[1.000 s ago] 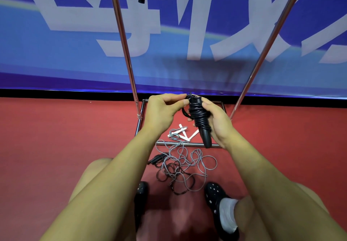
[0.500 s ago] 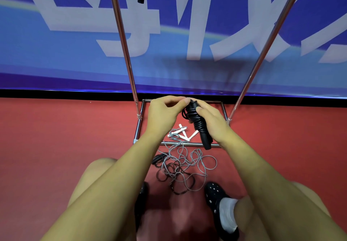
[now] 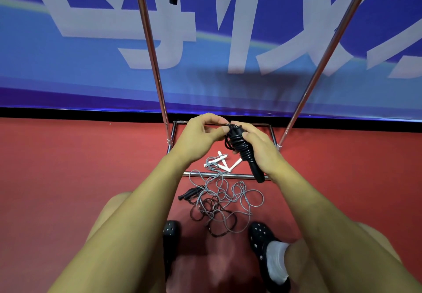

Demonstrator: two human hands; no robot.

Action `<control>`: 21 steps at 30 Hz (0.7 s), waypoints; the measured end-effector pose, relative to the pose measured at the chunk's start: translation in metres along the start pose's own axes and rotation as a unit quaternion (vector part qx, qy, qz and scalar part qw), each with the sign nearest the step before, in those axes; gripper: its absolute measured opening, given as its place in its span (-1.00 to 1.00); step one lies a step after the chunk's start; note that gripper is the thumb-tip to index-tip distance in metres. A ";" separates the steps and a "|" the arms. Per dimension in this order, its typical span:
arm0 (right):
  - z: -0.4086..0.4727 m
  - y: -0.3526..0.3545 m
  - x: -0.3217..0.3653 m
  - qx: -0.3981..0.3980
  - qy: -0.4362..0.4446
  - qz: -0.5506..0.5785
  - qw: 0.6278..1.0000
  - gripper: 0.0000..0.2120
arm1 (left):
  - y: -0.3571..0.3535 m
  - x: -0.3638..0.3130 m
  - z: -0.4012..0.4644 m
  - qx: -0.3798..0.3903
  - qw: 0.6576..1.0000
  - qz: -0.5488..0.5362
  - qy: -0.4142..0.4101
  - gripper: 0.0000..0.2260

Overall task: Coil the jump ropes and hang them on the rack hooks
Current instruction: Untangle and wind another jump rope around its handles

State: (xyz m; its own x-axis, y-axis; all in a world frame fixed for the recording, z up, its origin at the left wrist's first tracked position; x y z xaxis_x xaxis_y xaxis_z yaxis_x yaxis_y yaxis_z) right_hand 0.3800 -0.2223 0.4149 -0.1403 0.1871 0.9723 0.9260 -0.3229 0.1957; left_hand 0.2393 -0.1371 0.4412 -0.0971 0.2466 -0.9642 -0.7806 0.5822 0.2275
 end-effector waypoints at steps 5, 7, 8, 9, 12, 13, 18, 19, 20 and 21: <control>0.002 -0.001 0.001 0.008 -0.003 0.034 0.999 -0.56 | 0.003 -0.017 -0.003 -0.031 0.992 0.086 -0.087 -0.95; 0.002 0.000 0.001 0.014 -0.011 0.052 0.998 -0.55 | 0.002 -0.022 -0.005 -0.045 0.990 0.082 -0.109 -0.95; 0.003 0.001 0.001 0.016 -0.016 0.059 0.998 -0.55 | 0.002 -0.023 -0.006 -0.057 0.988 0.078 -0.120 -0.95; 0.004 0.002 0.001 0.014 -0.020 0.062 0.998 -0.55 | 0.002 -0.024 -0.006 -0.070 0.987 0.073 -0.127 -0.95; 0.006 0.007 0.003 -0.003 -0.015 0.032 0.999 -0.59 | 0.001 -0.022 -0.005 -0.093 0.985 0.067 -0.131 -0.96; 0.005 0.008 0.004 -0.006 -0.012 0.003 1.000 -0.61 | 0.001 -0.022 -0.005 -0.098 0.984 0.074 -0.129 -0.96; -0.001 -0.001 -0.004 0.017 -0.045 -0.004 0.999 -0.65 | 0.013 -0.015 0.000 -0.151 0.980 0.091 -0.092 -0.93; -0.002 -0.001 -0.002 0.005 -0.035 0.006 0.999 -0.68 | 0.016 -0.015 0.001 -0.157 0.979 0.094 -0.090 -0.92; -0.003 0.001 0.001 -0.007 -0.022 0.026 0.999 -0.72 | 0.017 -0.016 0.001 -0.157 0.978 0.097 -0.093 -0.92; -0.004 0.001 0.003 -0.013 -0.011 0.049 0.999 -0.74 | 0.016 -0.018 0.001 -0.153 0.979 0.098 -0.097 -0.93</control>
State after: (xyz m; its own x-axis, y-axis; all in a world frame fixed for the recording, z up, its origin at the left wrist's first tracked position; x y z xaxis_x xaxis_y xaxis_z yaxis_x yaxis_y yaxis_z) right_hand 0.3794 -0.2256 0.4190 -0.0420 0.1731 0.9840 0.9255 -0.3642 0.1036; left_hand 0.2289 -0.1313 0.4620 -0.1682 0.4906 -0.8550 -0.9096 0.2570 0.3264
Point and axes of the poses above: each hand's wrist, its own z-axis towards the middle knuckle, its own y-axis out of the back of the hand, x = y × z, the point moved 6 cm from there along z, towards the middle knuckle, and after that the axes turned 7 degrees about -y, right-handed, at the moved point
